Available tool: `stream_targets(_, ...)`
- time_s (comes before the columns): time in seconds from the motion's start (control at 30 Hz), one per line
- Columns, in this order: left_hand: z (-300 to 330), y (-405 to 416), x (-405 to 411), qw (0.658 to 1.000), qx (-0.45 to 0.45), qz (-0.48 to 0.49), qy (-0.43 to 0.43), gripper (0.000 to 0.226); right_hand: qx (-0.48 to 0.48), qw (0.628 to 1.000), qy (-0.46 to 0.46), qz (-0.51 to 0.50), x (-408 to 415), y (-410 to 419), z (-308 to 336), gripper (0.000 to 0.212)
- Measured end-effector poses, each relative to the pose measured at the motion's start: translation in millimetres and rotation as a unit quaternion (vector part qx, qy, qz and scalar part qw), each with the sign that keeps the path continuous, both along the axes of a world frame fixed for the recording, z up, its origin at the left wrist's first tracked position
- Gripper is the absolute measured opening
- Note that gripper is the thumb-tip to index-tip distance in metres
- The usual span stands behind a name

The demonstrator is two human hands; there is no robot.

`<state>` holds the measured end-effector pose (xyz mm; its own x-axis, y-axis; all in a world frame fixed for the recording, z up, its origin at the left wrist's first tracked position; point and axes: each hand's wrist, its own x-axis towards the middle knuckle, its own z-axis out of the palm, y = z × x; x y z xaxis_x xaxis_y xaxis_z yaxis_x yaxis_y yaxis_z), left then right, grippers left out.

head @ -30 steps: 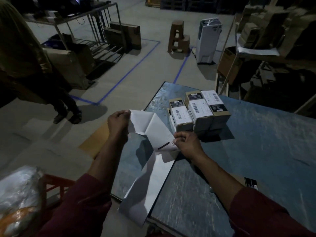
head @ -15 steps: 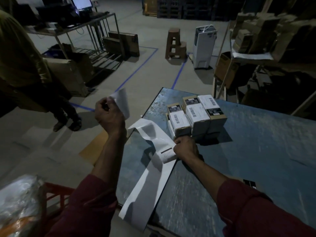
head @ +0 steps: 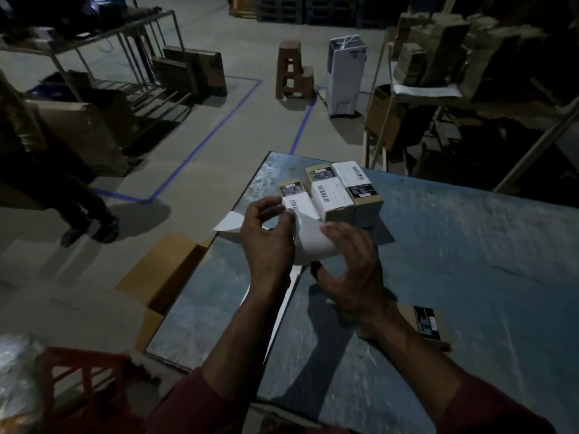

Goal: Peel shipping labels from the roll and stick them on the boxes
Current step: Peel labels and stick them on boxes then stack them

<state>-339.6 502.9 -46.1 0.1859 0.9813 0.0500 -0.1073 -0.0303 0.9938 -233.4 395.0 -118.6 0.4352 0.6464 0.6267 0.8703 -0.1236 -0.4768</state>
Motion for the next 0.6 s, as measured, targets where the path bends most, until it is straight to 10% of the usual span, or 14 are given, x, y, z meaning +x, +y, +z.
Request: stream_targets(0.6, 4.1, -51.3, 54.6, 0.971, -0.01, -0.213, 0.107, 0.027, 0.016, 0.997, -0.035, -0.067, 11.4, -105.8, -7.7, 0.047)
